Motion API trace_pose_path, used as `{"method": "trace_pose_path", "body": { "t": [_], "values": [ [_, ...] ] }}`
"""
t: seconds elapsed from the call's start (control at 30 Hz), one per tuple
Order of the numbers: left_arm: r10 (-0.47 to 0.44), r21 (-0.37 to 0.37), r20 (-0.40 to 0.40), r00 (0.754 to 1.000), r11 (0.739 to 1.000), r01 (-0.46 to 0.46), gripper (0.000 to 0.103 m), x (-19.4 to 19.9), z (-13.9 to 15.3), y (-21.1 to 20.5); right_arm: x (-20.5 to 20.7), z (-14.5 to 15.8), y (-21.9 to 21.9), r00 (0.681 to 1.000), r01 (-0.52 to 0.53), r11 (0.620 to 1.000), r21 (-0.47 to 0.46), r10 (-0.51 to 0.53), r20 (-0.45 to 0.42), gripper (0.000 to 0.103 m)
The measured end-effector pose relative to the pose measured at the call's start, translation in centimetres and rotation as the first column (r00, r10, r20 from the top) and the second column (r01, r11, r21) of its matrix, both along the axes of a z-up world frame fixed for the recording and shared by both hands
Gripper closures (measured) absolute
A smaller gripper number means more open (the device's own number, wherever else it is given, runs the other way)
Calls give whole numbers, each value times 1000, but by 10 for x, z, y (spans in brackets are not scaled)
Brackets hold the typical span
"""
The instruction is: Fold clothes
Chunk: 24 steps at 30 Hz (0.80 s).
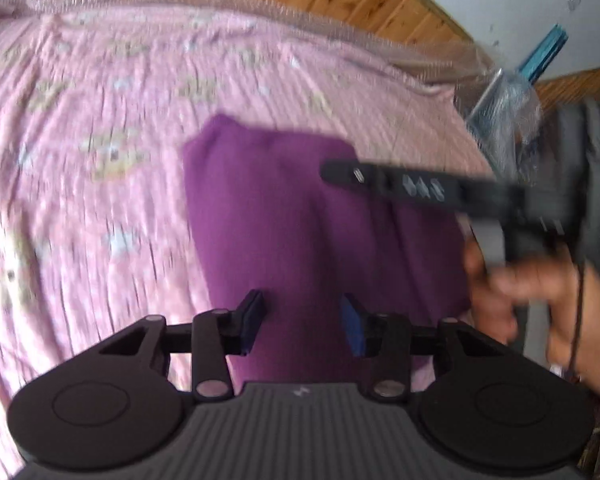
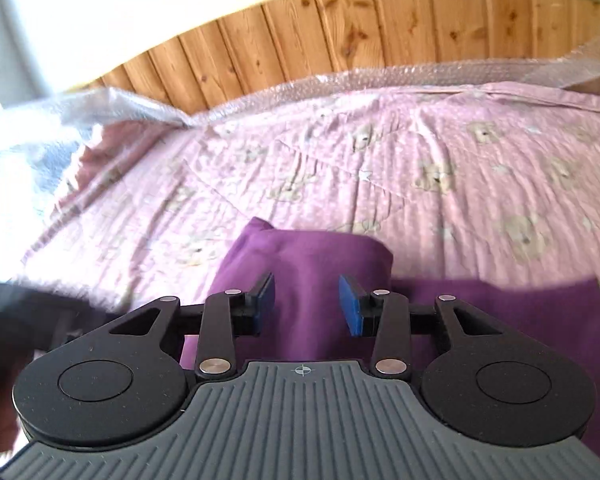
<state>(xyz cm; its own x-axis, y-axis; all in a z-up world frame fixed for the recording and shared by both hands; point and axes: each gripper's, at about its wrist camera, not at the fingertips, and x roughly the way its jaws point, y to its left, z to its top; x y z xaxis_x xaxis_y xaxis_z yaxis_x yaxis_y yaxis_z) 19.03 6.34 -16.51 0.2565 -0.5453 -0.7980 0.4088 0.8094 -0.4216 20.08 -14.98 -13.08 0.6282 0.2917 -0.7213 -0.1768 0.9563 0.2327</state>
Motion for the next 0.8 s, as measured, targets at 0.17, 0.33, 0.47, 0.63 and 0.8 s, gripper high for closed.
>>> {"method": "trace_pose_path", "body": {
  "t": [0.17, 0.33, 0.47, 0.63, 0.8],
  "values": [
    [9, 44, 51, 999, 999, -11, 59, -22, -17, 1, 29, -43, 11, 997, -70, 994, -79, 67, -38, 65],
    [35, -6, 40, 999, 999, -35, 62, -12, 3, 13, 4, -16, 3, 1000, -16, 996, -83, 15, -14, 64],
    [41, 62, 14, 999, 997, -42, 57, -4, -12, 20, -53, -7, 2, 999, 3, 998, -68, -1, 36, 63],
    [37, 73, 55, 998, 997, -41, 63, 0, 10, 18, -85, -55, 5, 999, -19, 996, -85, 22, 38, 63],
    [-26, 12, 180, 983, 1000, 24, 58, 14, 53, -32, -86, -1, -26, 988, 100, 993, -59, -92, 122, 52]
  ]
}}
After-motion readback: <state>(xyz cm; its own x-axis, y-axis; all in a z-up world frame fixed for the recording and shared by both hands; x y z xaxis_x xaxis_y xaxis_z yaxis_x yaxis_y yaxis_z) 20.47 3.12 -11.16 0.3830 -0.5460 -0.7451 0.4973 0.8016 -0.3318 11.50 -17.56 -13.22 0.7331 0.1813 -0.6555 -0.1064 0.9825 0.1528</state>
